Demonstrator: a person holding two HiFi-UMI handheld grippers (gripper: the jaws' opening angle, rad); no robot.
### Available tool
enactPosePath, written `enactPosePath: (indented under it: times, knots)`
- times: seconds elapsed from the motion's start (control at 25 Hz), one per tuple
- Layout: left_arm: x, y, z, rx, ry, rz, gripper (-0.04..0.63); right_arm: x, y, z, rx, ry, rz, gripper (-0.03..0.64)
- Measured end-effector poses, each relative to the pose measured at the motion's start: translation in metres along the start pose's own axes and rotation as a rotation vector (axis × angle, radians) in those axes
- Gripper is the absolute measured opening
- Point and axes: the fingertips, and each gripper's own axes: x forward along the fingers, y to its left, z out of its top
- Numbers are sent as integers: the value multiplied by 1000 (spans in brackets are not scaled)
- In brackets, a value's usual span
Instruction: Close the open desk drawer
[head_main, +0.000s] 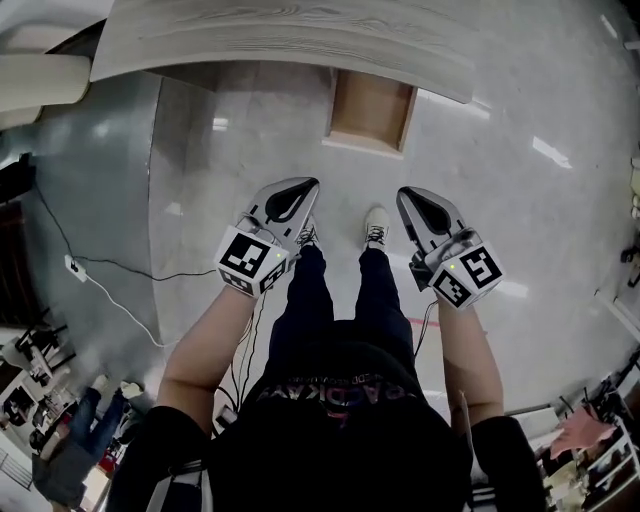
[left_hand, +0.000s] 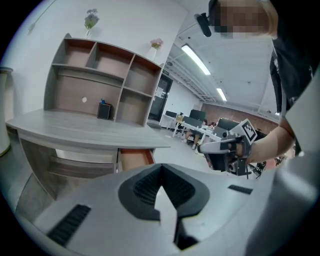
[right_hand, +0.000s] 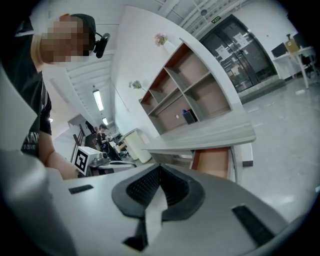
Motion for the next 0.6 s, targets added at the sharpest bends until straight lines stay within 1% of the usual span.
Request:
enactPosePath:
  times: [0.24,0.4,0.52,0.56,0.6]
  knots:
    - [14,16,-19,16,3,34,12,1,-27,-21,26,-11,-55,25]
    - [22,26,-36,17,16,33,12,9,-39,-39,30,-8,-82,71]
    - [31,35,-52,18,31,31,16,16,-52,-54,20,5,-107,91]
    - [34,38,-58,20,36,32,35,17,-57,-60,9,12,-119,98]
    - [37,41,-63,21,42,32,71,18,-62,-66,-10,24,-135,111]
